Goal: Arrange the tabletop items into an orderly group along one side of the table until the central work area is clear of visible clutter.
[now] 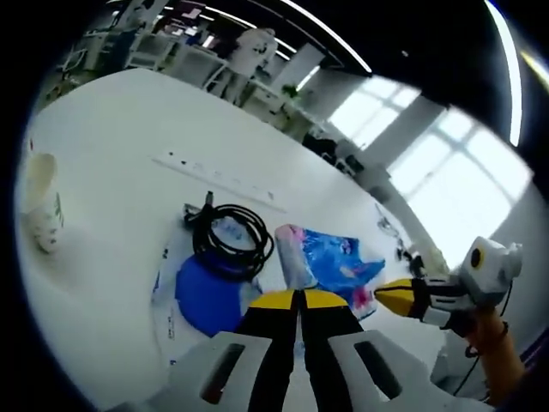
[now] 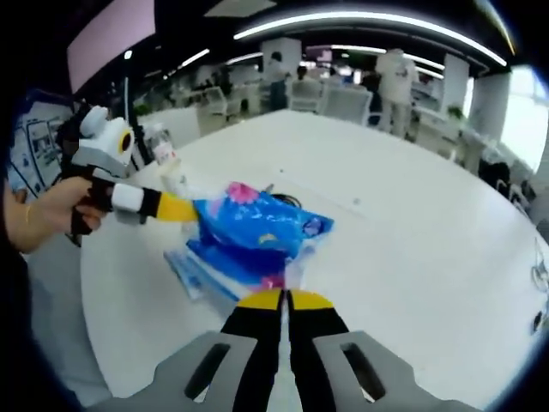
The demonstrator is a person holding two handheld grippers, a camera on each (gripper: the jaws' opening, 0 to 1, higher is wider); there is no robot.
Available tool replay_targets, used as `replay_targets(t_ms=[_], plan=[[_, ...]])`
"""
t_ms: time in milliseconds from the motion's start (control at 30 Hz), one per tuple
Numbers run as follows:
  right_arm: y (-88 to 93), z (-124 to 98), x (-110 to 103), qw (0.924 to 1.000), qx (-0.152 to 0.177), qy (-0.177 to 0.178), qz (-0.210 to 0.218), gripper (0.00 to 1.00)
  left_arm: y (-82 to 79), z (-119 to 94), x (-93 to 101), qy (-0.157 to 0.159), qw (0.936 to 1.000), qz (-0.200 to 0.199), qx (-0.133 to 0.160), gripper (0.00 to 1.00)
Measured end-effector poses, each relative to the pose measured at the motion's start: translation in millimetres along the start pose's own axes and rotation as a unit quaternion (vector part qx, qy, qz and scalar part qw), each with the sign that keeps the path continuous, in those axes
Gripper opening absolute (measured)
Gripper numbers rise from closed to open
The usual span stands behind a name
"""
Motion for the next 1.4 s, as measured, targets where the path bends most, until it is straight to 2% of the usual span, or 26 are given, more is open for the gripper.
replay_targets(t_ms=[200, 233, 667, 1400], plan=[[9.3, -1, 11, 0.9999, -0.007, 0.011, 0.008, 0.00, 14.3, 21, -0.7, -0.002, 0.9998, -0.011, -0.013, 0.01], [16.2, 0, 19, 0.9997, -0.013, 0.013, 0.016, 0.00, 19.9, 29, -3.4, -0.003, 0.9996, -0.017, -0.020, 0.01], [36.0, 8, 39, 0.9986, -0.028, 0.023, 0.037, 0.00, 39.1, 51, -5.2, 0.004, 0.9985, -0.044, -0.034, 0.01], [61.9, 32, 54, 0.9958, -0.044, 0.030, 0.074, 0.00, 48.1, 79, -20.5, -0.008, 0.9963, -0.077, -0.037, 0.01]])
Point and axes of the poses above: the point that each gripper's makers call its tool centre point, and the gripper's own axes: z roughly forward along the fingers, x roughly to its right, y roughly out of its underside, the point moved 7 cm from there along -z, roughly backward along the fingers, and after that the axes turned 1 degree about z, right-handed, at the moved point
